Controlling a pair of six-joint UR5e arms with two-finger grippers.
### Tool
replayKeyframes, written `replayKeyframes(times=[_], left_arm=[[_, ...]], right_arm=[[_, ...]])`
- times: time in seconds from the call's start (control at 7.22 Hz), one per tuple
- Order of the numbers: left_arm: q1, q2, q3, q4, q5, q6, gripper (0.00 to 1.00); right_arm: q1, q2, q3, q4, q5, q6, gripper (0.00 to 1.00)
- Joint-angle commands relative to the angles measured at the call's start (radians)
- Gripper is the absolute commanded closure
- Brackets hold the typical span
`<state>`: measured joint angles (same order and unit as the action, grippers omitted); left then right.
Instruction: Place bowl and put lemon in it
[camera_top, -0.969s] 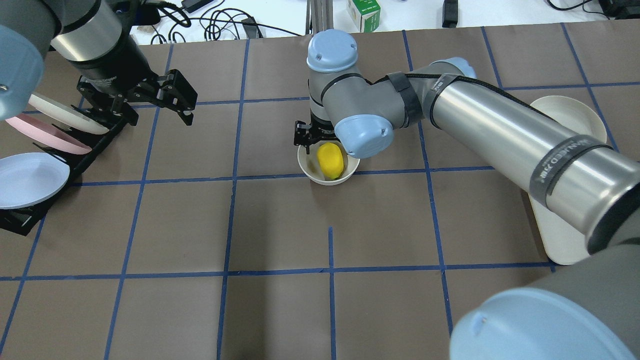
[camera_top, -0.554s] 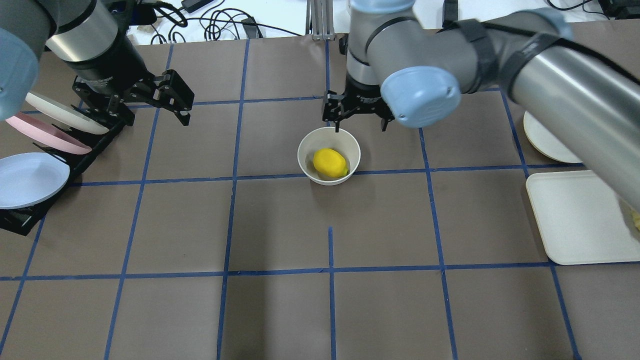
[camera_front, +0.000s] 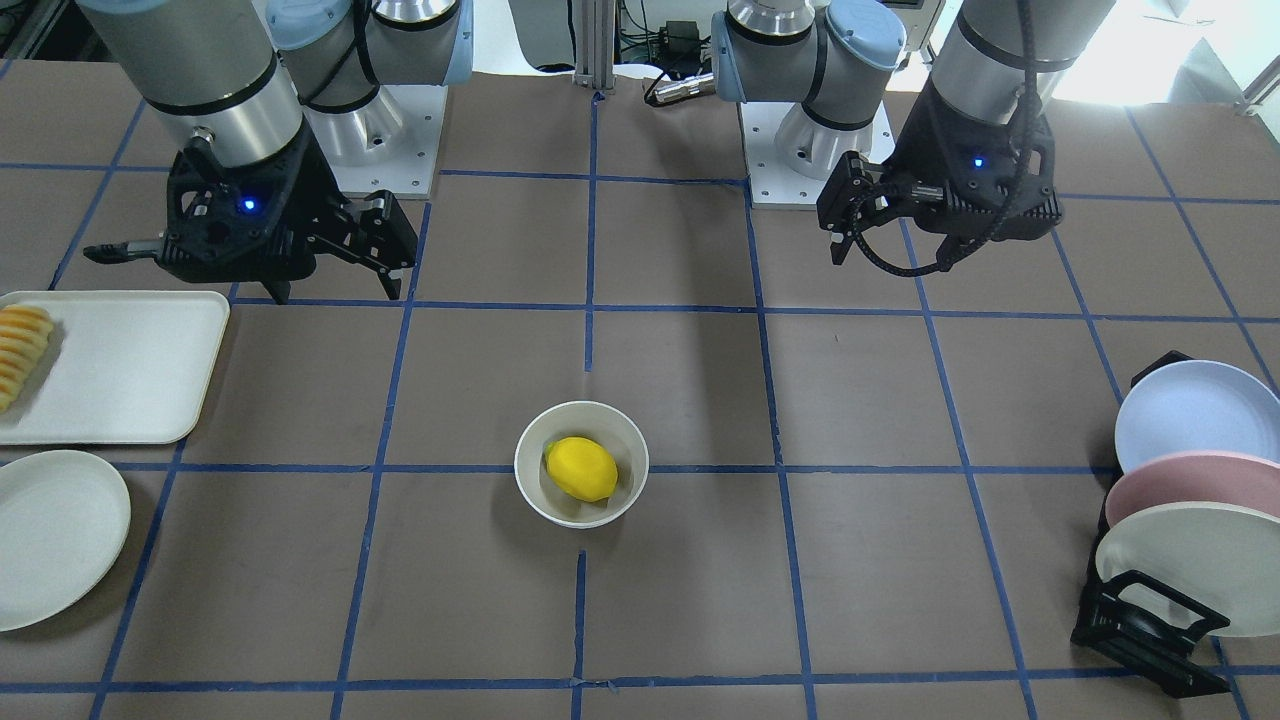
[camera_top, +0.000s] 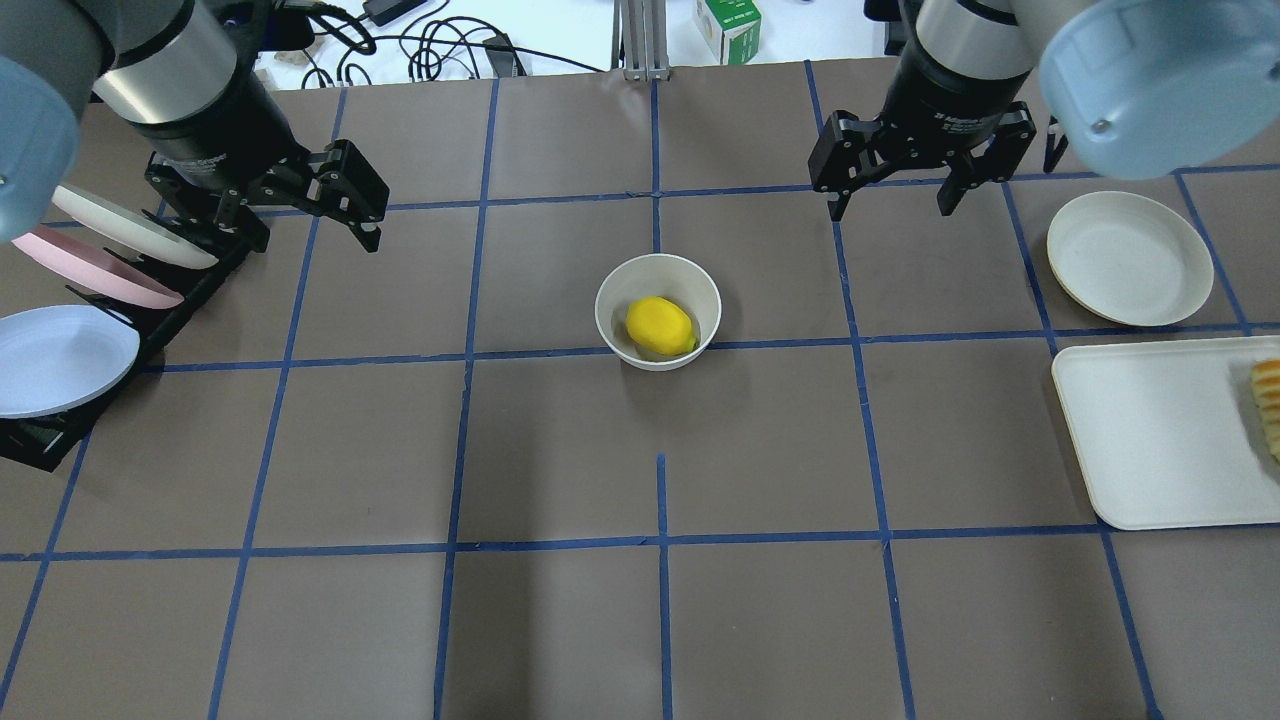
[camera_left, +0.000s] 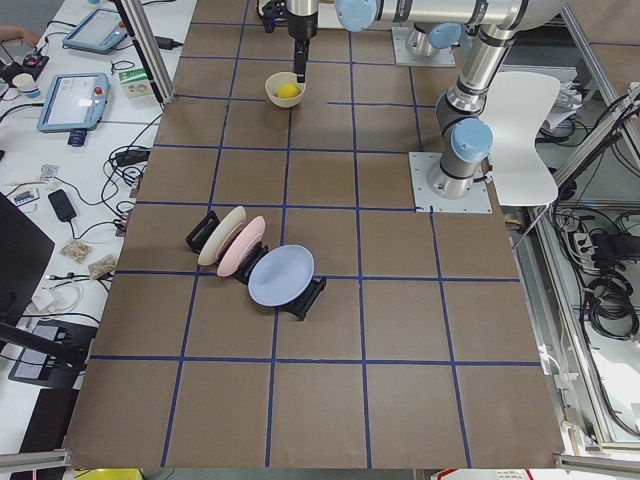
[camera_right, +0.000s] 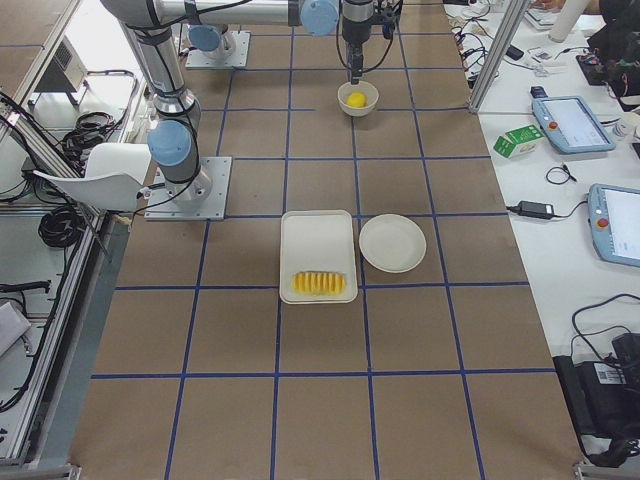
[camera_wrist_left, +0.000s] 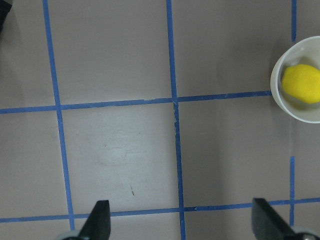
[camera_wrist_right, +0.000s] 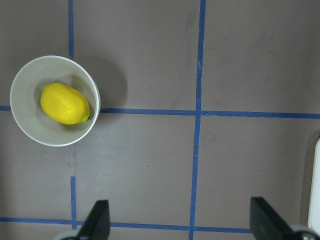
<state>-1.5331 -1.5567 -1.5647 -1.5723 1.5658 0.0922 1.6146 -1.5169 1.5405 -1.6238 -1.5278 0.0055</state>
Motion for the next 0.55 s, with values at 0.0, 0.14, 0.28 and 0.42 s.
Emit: replayKeyframes(times=[0.0, 0.14, 0.28, 0.42], left_arm=[[0.001, 0.0, 0.0, 0.0, -0.003, 0.0, 0.0], [0.001, 0.0, 0.0, 0.0, -0.003, 0.0, 0.0], [0.001, -0.002, -0.001, -0.002, -0.001, 0.0, 0.0], [-0.002, 0.001, 0.0, -0.003, 0.006, 0.0, 0.0]], right_arm=[[-0.007, -0.041, 0.013, 0.033, -0.018, -0.018, 0.0], [-0.005, -0.045, 0.015, 0.032, -0.014, -0.018, 0.0], [-0.004, -0.043, 0.013, 0.028, -0.005, -0.018, 0.0], [-0.004, -0.045, 0.013, 0.031, -0.017, -0.018, 0.0]])
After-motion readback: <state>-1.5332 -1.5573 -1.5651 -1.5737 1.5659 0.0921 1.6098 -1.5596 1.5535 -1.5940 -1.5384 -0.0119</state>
